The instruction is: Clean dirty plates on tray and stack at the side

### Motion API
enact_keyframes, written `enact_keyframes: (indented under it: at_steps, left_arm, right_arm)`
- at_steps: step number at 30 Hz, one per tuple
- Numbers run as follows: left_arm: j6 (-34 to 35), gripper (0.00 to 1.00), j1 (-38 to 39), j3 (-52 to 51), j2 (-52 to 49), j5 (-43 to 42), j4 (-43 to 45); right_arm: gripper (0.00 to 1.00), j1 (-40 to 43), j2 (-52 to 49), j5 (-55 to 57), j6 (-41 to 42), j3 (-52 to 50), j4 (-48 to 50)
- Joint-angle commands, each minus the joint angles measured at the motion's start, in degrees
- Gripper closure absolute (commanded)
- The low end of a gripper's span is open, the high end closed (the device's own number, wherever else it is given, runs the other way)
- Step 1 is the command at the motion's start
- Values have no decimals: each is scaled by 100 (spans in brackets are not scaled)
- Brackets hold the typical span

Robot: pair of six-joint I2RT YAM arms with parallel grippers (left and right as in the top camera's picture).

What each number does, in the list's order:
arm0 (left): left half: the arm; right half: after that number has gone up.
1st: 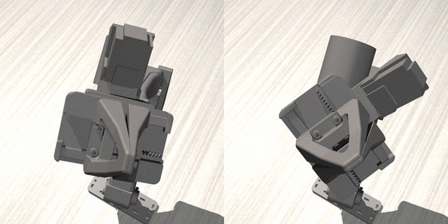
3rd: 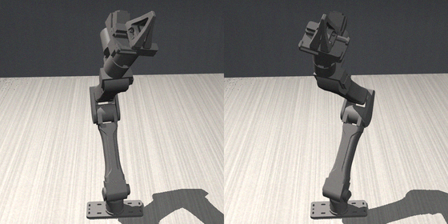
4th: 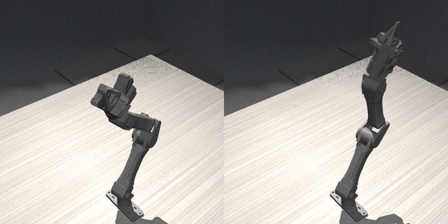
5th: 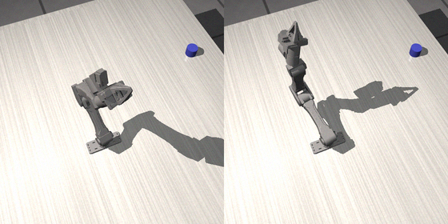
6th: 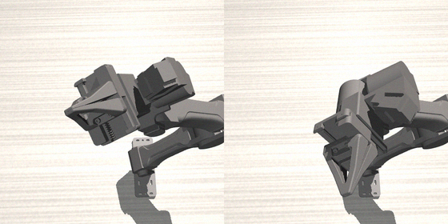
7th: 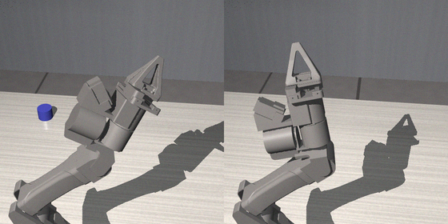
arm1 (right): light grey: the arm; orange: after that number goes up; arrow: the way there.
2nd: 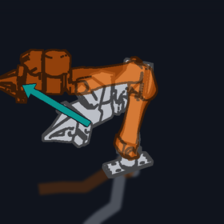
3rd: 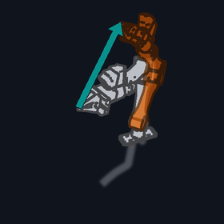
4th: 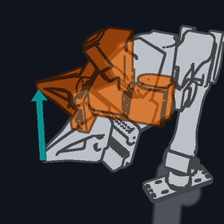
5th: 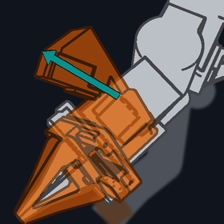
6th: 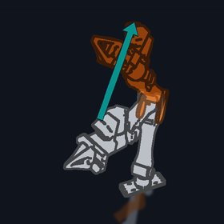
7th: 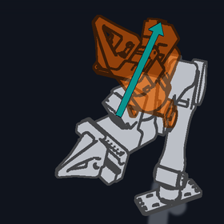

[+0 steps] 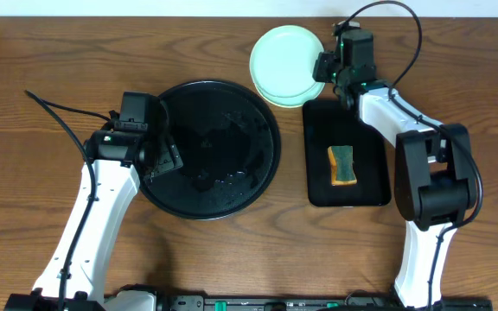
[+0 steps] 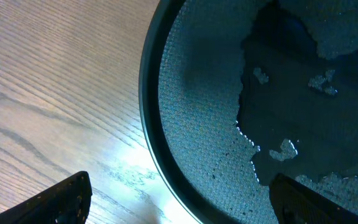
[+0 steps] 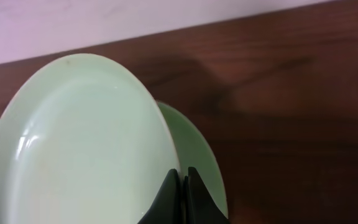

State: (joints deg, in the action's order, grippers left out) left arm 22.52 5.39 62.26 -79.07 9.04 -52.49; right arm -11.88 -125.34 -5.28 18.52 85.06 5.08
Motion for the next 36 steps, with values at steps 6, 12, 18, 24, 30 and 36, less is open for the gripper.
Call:
enact_keyframes:
  at_steps: [6,12,18,24,30,36]
  left_arm:
    - [9,8,-22,-11,9,87,-17]
    - [9,8,-24,-11,9,87,-17]
    - [9,8,-22,-13,9,87,-17]
    - [9,8,-22,-11,9,87,-17]
    - [9,7,-24,-13,9,87,-17]
    - [9,8,-22,-11,9,87,-17]
  right_arm:
    - [63,133,2,-540,114,31,31]
    - [41,533,662,-1473,111,31,-457]
    - [36,872,1805,-1449,-787,31,-2404]
    - [1,1222,2625,-1314,-1134,31,-4599]
    - [1,1259,2782,-1316,-1134,28,-5783]
    - [1,1259,2782,-1316,-1134,28,-5866]
